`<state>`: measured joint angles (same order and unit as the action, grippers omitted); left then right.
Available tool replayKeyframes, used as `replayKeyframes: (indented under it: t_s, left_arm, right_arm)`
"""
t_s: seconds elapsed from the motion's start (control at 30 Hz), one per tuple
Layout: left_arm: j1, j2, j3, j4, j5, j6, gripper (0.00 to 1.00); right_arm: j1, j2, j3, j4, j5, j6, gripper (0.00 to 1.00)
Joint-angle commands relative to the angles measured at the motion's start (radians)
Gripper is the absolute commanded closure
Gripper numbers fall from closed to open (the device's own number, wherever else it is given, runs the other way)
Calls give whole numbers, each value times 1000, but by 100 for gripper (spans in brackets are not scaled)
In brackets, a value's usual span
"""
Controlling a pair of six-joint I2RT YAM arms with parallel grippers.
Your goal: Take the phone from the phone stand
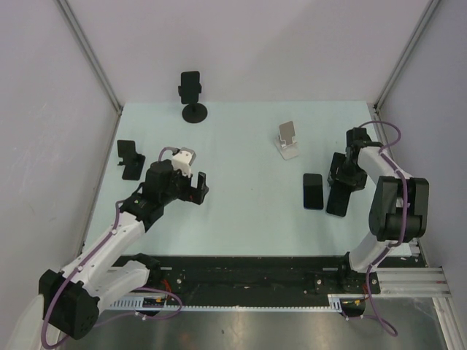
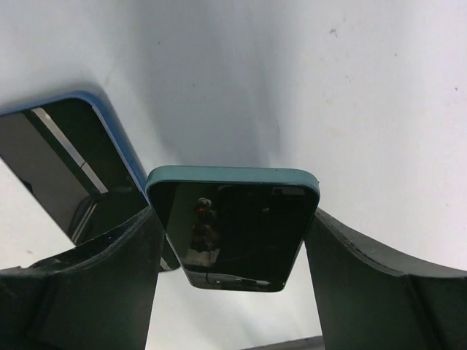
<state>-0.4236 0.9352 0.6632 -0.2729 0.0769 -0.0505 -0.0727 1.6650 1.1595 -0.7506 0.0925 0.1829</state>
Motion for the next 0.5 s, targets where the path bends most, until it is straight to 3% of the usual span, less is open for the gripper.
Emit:
replayKeyframes:
  t_s: [0.0,0.47]
  left_arm:
    - [-10,-19,38,6,-23,28,0]
    - [-12,-6,35,6,-28,29,0]
  right_arm:
    - [-1,32,12,83,3,-26,71]
    - [-2,134,12,203,-126,-105,50]
